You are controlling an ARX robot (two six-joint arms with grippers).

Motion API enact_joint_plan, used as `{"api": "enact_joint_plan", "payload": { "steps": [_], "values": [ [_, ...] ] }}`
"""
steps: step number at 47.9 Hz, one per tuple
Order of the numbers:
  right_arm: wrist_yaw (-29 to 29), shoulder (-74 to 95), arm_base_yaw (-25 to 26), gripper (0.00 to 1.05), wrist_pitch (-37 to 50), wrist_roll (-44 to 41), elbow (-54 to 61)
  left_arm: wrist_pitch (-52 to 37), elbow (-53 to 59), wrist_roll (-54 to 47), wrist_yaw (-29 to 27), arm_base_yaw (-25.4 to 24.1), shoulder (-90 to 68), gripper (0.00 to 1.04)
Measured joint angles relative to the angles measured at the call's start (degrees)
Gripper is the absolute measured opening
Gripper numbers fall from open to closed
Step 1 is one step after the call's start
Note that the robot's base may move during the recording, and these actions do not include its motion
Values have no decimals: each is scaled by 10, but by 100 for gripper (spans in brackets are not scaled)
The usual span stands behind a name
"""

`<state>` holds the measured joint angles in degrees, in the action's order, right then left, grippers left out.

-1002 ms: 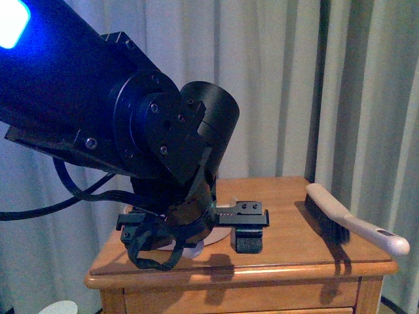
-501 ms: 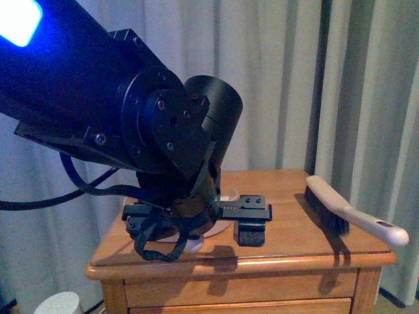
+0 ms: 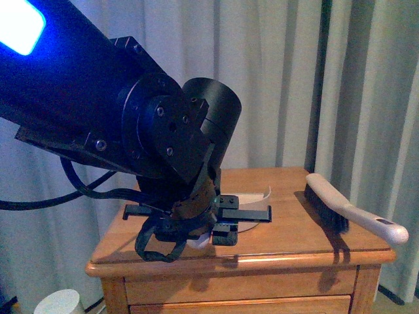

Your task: Clean up trash

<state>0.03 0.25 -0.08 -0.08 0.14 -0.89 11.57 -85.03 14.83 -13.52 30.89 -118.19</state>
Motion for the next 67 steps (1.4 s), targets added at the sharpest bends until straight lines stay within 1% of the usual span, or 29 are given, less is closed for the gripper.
{"api": "enact_joint_plan", "payload": {
  "steps": [14,19,28,35,42,47,53,60,64,67],
  "values": [
    [0,0,0,97,0,0,0,-26,24,-7,0,-6,19,27],
    [0,0,0,97,0,0,0,-55,40,-17,-5,-10,40,27],
    [0,0,0,97,0,0,0,-163,92,-56,-18,-26,119,27],
    [0,0,0,97,0,0,0,-254,151,-97,-9,-43,197,27],
    [0,0,0,97,0,0,0,-336,232,-137,18,-68,299,27],
    [0,0,0,97,0,0,0,-374,296,-151,45,-88,377,27],
    [0,0,0,97,0,0,0,-410,395,-166,81,-124,489,27],
    [0,0,0,97,0,0,0,-402,495,-172,132,-185,618,27],
    [0,0,0,97,0,0,0,-382,546,-174,175,-231,694,27],
    [0,0,0,97,0,0,0,-358,584,-177,223,-277,758,27]
  ]
}}
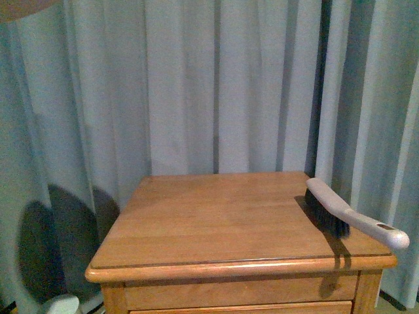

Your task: Clean up trash

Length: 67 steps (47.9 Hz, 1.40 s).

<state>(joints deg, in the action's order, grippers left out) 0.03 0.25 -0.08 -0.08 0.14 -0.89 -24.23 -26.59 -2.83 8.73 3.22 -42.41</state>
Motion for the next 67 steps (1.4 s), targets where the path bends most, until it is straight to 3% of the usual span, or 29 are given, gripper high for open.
{"api": "enact_joint_plan", "payload": {
  "steps": [17,24,38,42,44,54,67],
  "values": [
    [0,0,0,97,0,0,0,106,112,29,263,-263,242,27],
    [0,0,0,97,0,0,0,98,128,34,319,-315,260,27],
    [0,0,0,97,0,0,0,94,143,46,345,-344,259,27],
    [-130,78,-49,97,-56,-12,-29,96,146,46,344,-343,259,27],
    [-148,139,-68,97,-40,-10,-43,96,146,46,344,-343,260,27],
    [-106,504,-129,97,68,50,-242,96,146,46,344,-343,260,27],
    [-64,850,-153,97,-30,116,-531,96,146,46,344,-343,260,27]
  ]
}}
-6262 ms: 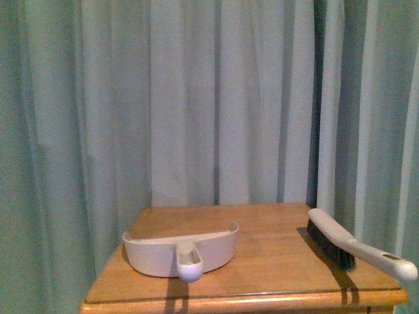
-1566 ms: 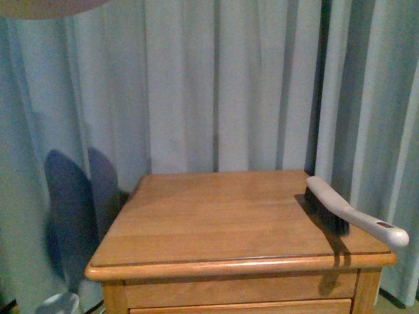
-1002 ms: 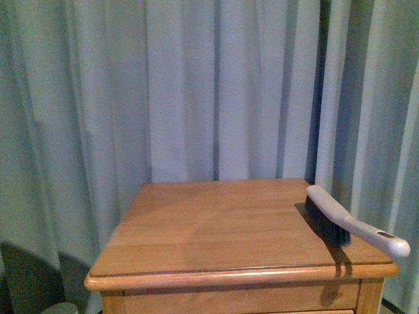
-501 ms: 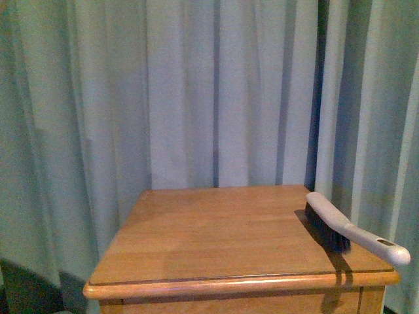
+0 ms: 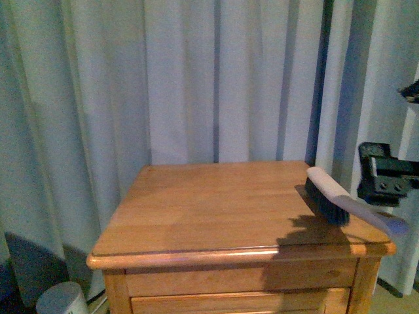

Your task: Clean up trash

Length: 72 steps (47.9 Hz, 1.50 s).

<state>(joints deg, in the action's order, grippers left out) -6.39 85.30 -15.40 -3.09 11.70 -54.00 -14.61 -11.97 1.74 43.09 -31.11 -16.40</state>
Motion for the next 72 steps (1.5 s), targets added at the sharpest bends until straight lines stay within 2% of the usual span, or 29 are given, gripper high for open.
{"api": "enact_joint_plan", "payload": {
  "steps": [13,30,38,51,63,72],
  "values": [
    [6,168,0,97,-94,38,-166,0,0,0,0,0,0,27],
    [4,243,9,97,-121,53,-215,0,0,0,0,0,0,27],
    [4,247,10,71,-121,59,-216,0,0,0,0,0,0,27],
    [8,245,12,21,-120,69,-216,0,0,0,0,0,0,27],
    [4,210,22,20,-101,64,-198,0,0,0,0,0,0,27],
    [-34,97,23,20,6,-2,-115,0,0,0,0,0,0,27]
  ]
}}
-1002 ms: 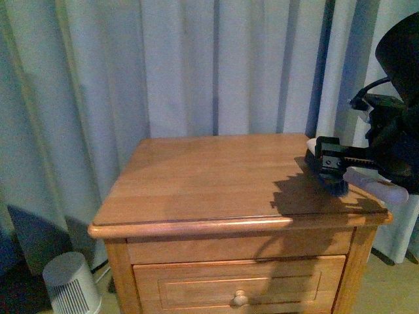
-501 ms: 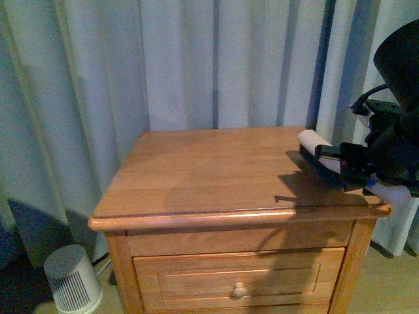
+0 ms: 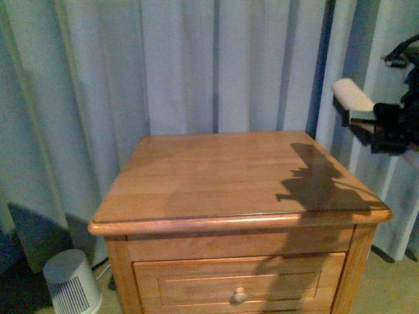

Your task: Clean up trash

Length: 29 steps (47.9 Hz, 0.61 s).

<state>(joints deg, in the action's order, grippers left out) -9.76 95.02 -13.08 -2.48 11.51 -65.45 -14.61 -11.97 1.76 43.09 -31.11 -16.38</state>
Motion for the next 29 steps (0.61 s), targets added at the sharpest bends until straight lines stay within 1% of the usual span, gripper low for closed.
{"api": "enact_joint_plan", "payload": {
  "steps": [4,10,15,19,21,29],
  "values": [
    [-7,-83,2,20,59,-34,65,0,0,0,0,0,0,27],
    [-16,-179,2,20,103,-55,143,0,0,0,0,0,0,27],
    [-41,-301,-2,19,133,-77,240,0,0,0,0,0,0,27],
    [-55,-383,-8,19,121,-78,291,0,0,0,0,0,0,27],
    [-72,-442,-17,19,111,-80,323,0,0,0,0,0,0,27],
    [-111,-590,-42,19,71,-85,383,0,0,0,0,0,0,27]
  ]
}}
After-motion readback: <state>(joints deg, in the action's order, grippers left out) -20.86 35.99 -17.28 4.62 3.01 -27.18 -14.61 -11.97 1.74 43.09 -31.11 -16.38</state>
